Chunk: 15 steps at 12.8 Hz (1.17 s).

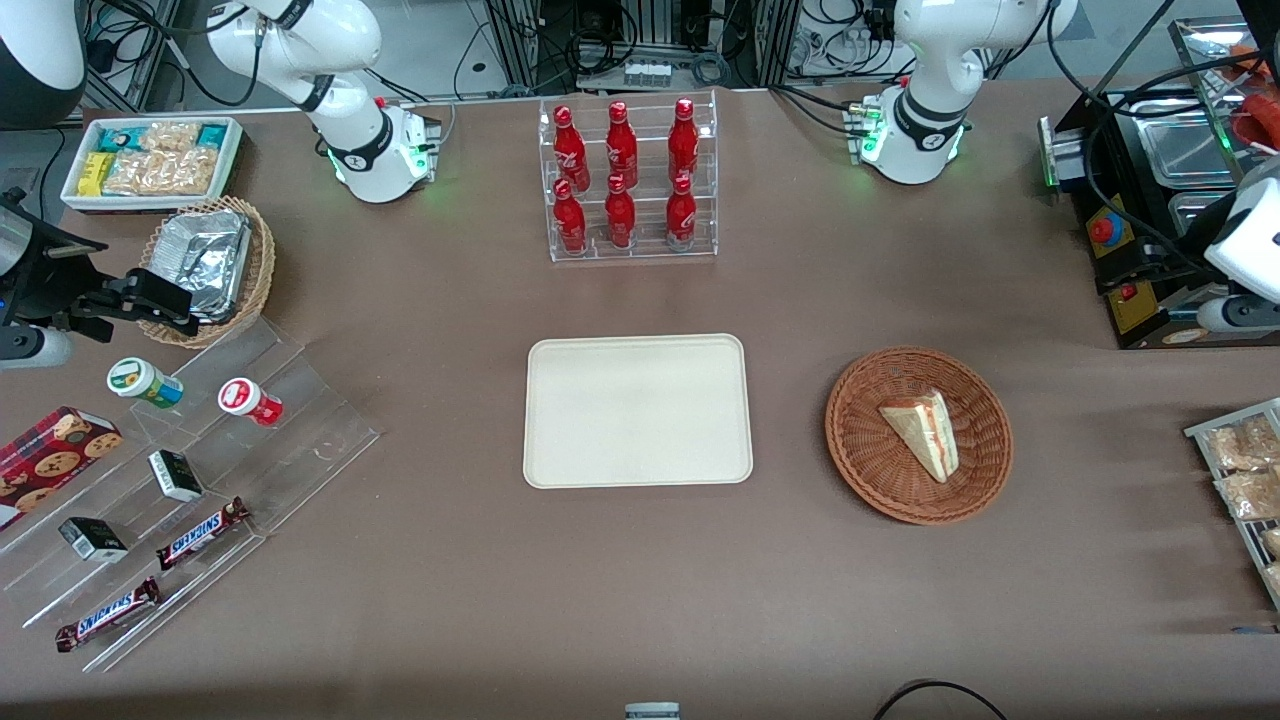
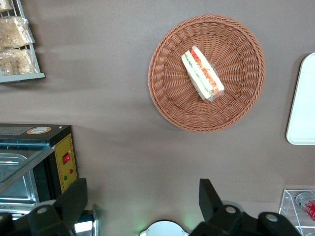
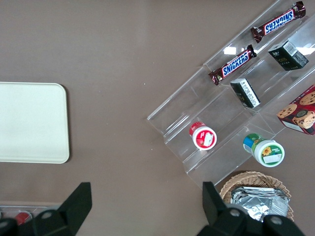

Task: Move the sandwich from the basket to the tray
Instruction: 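Move the left gripper toward the wicker basket with the sandwich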

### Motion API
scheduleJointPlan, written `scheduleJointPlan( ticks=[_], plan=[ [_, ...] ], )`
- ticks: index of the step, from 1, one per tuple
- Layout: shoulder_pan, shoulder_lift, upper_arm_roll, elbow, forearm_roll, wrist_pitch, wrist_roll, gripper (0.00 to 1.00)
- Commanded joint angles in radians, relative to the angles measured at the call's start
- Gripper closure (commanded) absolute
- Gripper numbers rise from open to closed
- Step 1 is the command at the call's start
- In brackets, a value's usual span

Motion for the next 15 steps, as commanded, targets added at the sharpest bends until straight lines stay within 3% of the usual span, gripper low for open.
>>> scheduleJointPlan(
  ticks=[1, 4, 8, 10, 15],
  plan=[
    [0.000, 0.019, 0.001, 0.038, -0.008, -0.052, 0.016, 0.00],
    [-0.005, 0.056, -0.002, 0.044, 0.005, -0.041, -0.025, 0.00],
    [-0.009, 0.188, -0.005, 0.026, -0.014, 0.083, -0.265, 0.00],
    [-0.009, 0.261, -0.005, 0.017, -0.087, 0.167, -0.385, 0.00],
    [-0.072, 0.295, -0.008, -0.190, -0.087, 0.509, -0.650, 0.00]
  ],
)
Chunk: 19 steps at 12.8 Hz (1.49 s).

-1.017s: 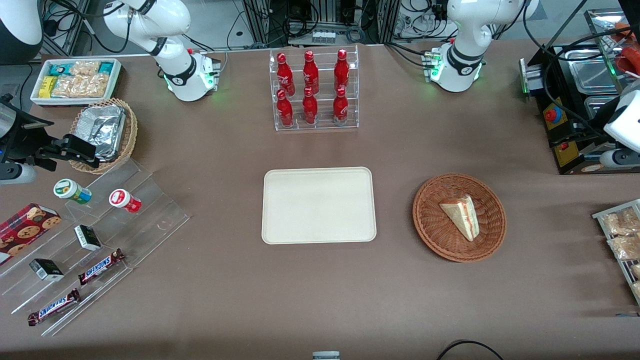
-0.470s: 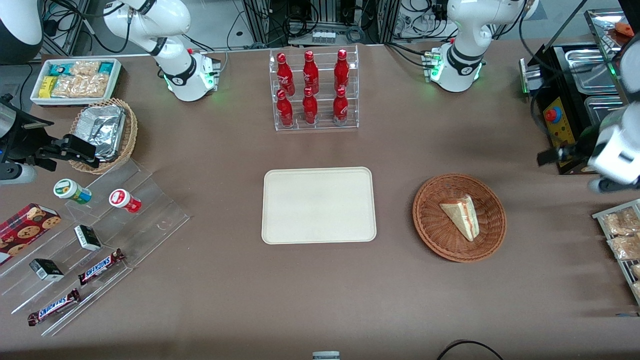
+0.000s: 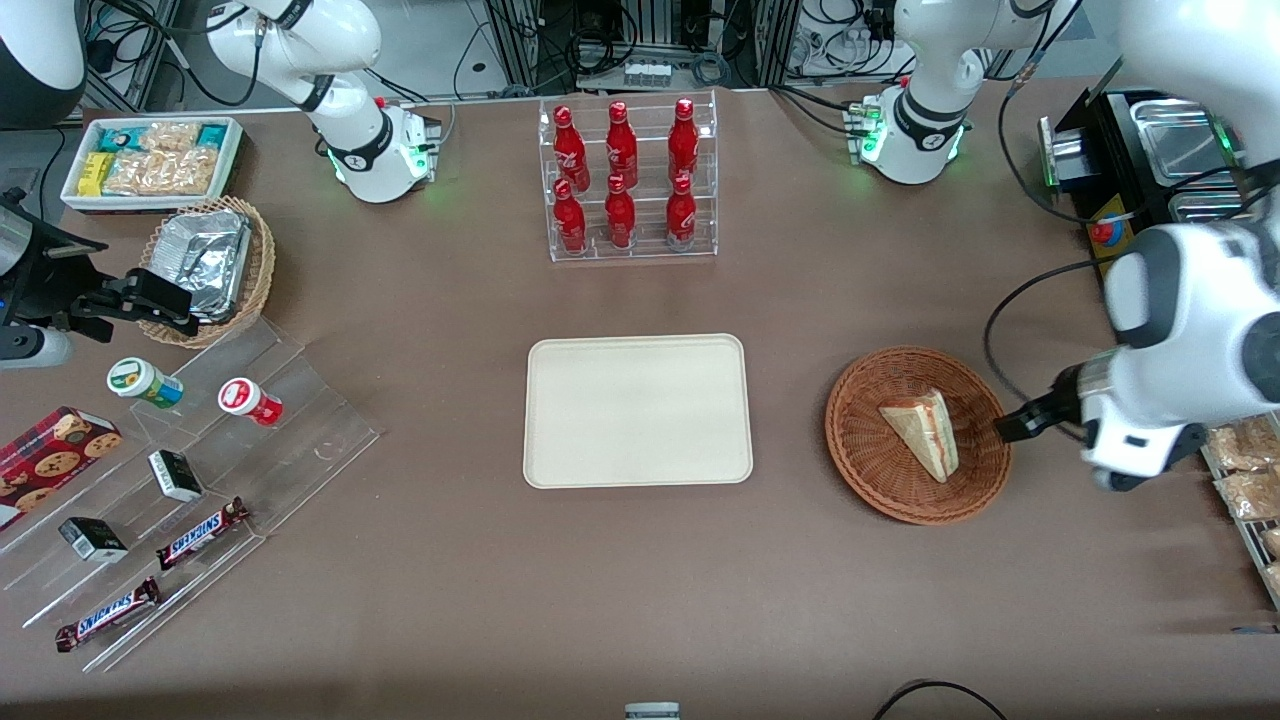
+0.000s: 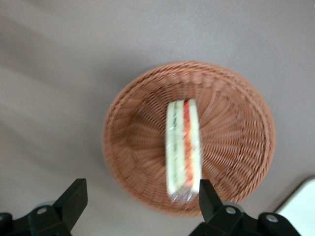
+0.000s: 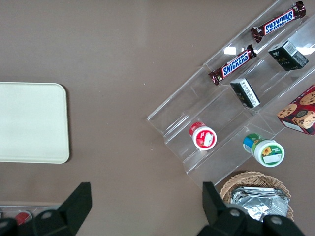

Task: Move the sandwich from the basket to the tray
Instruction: 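Lower the left gripper over the wrapped sandwich and close on it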

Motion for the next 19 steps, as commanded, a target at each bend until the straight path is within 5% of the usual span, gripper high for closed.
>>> scheduleJointPlan(
  ticks=[1, 16, 18, 19],
  plan=[
    [-0.042, -0.027, 0.007, -0.108, -0.007, 0.117, -0.109, 0.00],
    [-0.133, 0.025, 0.010, -0.314, 0.047, 0.383, -0.212, 0.02],
    [-0.133, 0.025, 0.010, -0.323, 0.050, 0.385, -0.212, 0.10],
    [-0.133, 0.025, 0.010, -0.323, 0.050, 0.385, -0.214, 0.27]
  ],
)
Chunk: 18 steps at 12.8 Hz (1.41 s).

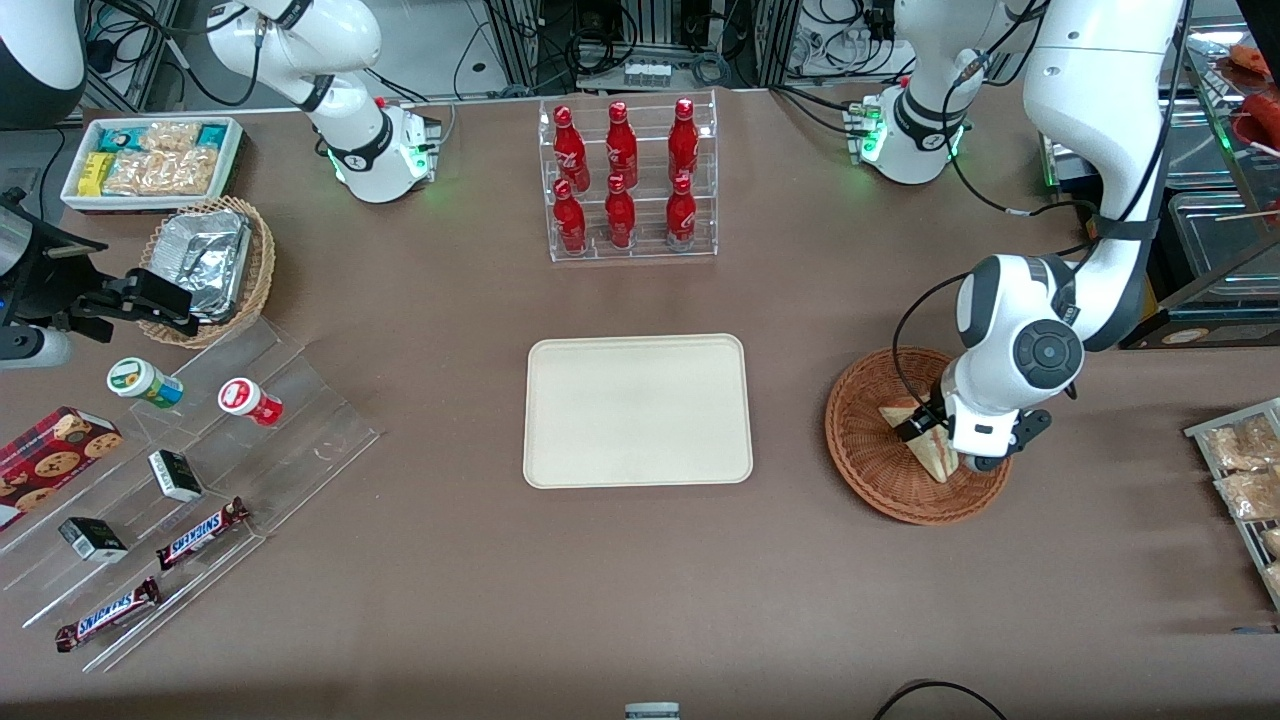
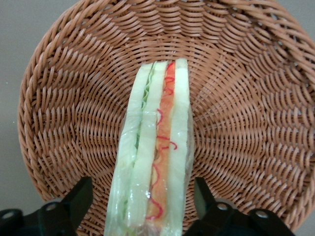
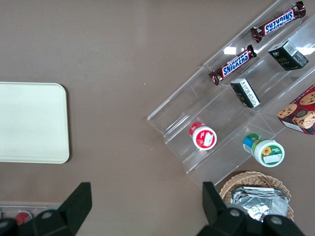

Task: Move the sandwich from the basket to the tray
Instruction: 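Lower the left gripper over the wrapped sandwich and close on it, then lift the sandwich and carry it over the cream tray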

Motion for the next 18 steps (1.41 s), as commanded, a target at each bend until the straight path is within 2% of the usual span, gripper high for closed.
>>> scheduleJointPlan(
  ticks=[1, 2, 3, 6, 10, 13, 18],
  plan=[
    [-0.012, -0.010, 0.009, -0.012, 0.019, 0.013, -0.031, 0.58],
    [-0.012, -0.010, 0.009, -0.003, 0.019, 0.013, -0.046, 0.80],
    [-0.012, -0.015, 0.009, 0.021, 0.019, 0.004, -0.054, 0.98],
    [-0.017, -0.026, 0.000, 0.153, 0.022, -0.193, -0.054, 1.00],
    [-0.015, -0.101, -0.051, 0.201, 0.055, -0.342, -0.048, 1.00],
    [-0.015, -0.093, -0.152, 0.333, 0.057, -0.521, -0.055, 1.00],
    [-0.017, -0.044, -0.347, 0.417, 0.063, -0.540, -0.066, 1.00]
  ],
)
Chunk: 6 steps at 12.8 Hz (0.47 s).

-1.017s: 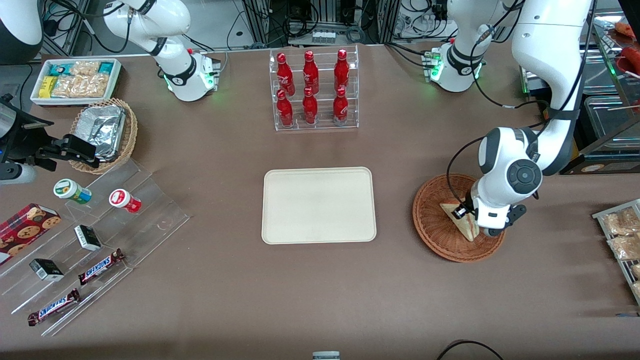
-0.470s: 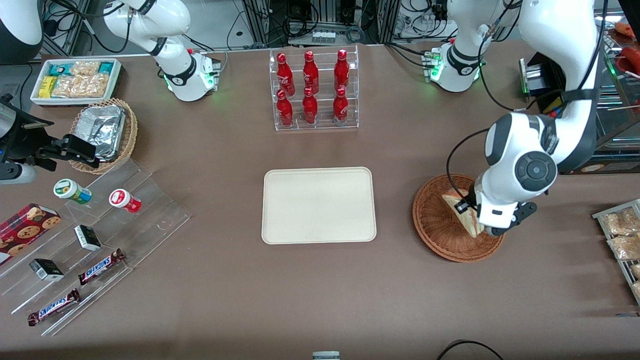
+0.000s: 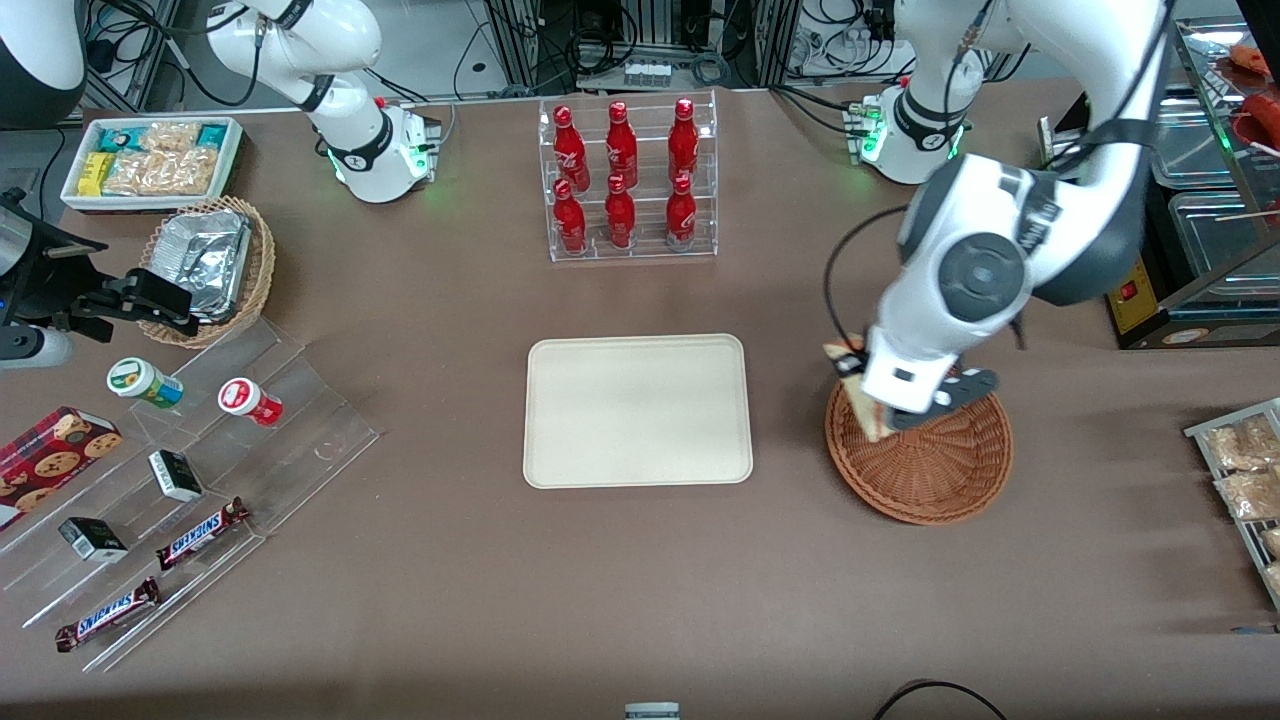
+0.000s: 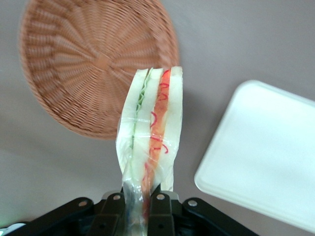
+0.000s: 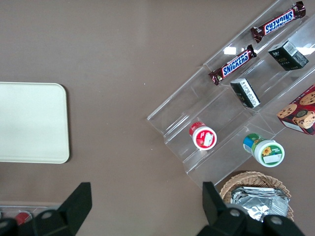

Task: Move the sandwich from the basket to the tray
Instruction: 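Lift the sandwich and carry it over the cream tray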

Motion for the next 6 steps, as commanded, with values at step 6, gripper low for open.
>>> scheduleJointPlan(
  ticks=[6],
  plan=[
    [-0.003, 0.236, -0.276, 0.166, 0.126, 0.057, -0.037, 1.00]
  ],
)
